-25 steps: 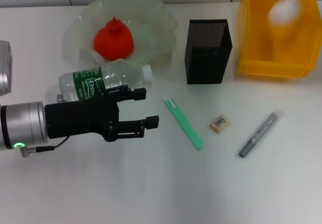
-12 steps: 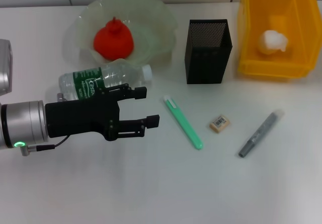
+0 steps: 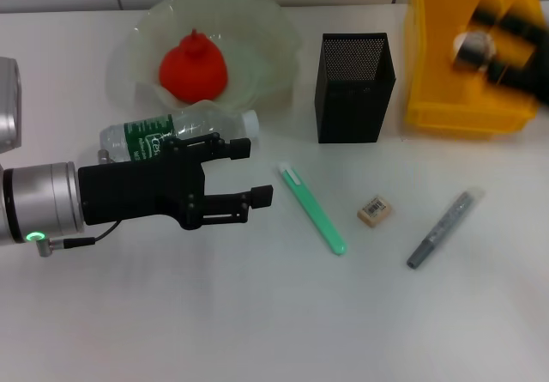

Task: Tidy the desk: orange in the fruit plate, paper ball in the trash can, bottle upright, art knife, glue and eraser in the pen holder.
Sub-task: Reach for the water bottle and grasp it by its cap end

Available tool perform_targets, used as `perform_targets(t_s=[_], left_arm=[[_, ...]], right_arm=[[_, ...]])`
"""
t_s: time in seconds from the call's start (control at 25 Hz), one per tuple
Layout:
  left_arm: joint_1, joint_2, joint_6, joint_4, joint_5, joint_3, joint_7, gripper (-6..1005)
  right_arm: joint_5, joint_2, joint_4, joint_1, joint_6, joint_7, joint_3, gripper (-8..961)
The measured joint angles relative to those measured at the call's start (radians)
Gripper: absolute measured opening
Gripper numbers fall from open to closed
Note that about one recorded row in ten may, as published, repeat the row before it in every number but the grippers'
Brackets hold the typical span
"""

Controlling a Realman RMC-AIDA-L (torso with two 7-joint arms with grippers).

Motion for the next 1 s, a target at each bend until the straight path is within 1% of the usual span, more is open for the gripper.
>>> perform_targets(t_s=[0.04, 0.16, 0.2, 0.24, 0.32, 0.36, 0.4, 0.44, 0.48, 0.52, 0.56, 0.6, 0.68, 0.84, 0.88, 1.0], left_arm=[[0.0, 0.0, 0.0, 0.0, 0.0, 0.0, 0.0, 803], [-0.009, 0.004, -0.009, 0.0, 0.005, 0.001, -0.012, 803], [-0.014, 0.006, -0.011, 0.001, 0.006, 0.004, -0.022, 803], [-0.014, 0.006, -0.011, 0.001, 0.006, 0.004, -0.022, 803], [-0.022, 0.013, -0.016, 0.001, 0.007, 0.009, -0.035, 803], [-0.023, 0.014, -0.017, 0.001, 0.008, 0.009, -0.037, 803], [-0.025, 0.016, -0.019, 0.002, 0.013, 0.011, -0.042, 803], [-0.029, 0.018, -0.021, 0.004, 0.023, 0.01, -0.05, 803], [-0.029, 0.018, -0.021, 0.004, 0.023, 0.01, -0.05, 802], [-0.034, 0.019, -0.027, 0.017, 0.06, 0.004, -0.074, 802], [-0.035, 0.019, -0.03, 0.023, 0.068, 0.003, -0.082, 802], [-0.035, 0.019, -0.034, 0.032, 0.077, 0.002, -0.091, 802], [-0.034, 0.019, -0.035, 0.045, 0.081, 0.001, -0.1, 802], [-0.036, 0.013, -0.039, 0.156, 0.08, -0.014, -0.187, 802], [-0.036, 0.013, -0.039, 0.156, 0.08, -0.014, -0.187, 802], [-0.086, 0.008, -0.054, 0.274, 0.122, -0.021, -0.317, 802]], right_arm=[[0.0, 0.0, 0.0, 0.0, 0.0, 0.0, 0.0, 840], [-0.128, 0.021, -0.01, -0.01, 0.026, -0.048, 0.002, 840], [-0.192, 0.032, -0.017, -0.016, 0.042, -0.077, 0.002, 840], [-0.192, 0.032, -0.017, -0.016, 0.042, -0.077, 0.002, 840], [-0.238, 0.042, -0.031, -0.024, 0.058, -0.102, 0.001, 840], [-0.262, 0.049, -0.043, -0.029, 0.071, -0.114, 0.0, 840], [-0.301, 0.064, -0.071, -0.043, 0.096, -0.135, -0.001, 840], [-0.301, 0.064, -0.071, -0.043, 0.096, -0.135, -0.001, 840], [-0.314, 0.07, -0.085, -0.049, 0.104, -0.146, -0.002, 839], [-0.326, 0.079, -0.1, -0.058, 0.115, -0.161, -0.004, 839], [-0.331, 0.084, -0.107, -0.062, 0.121, -0.174, -0.005, 839], [-0.337, 0.094, -0.118, -0.07, 0.135, -0.197, -0.006, 839], [-0.34, 0.098, -0.119, -0.071, 0.141, -0.201, -0.005, 839], [-0.348, 0.101, -0.119, -0.072, 0.15, -0.204, 0.001, 839], [-0.349, 0.101, -0.117, -0.069, 0.151, -0.205, 0.001, 839], [-0.351, 0.101, -0.116, -0.066, 0.153, -0.205, 0.002, 839]])
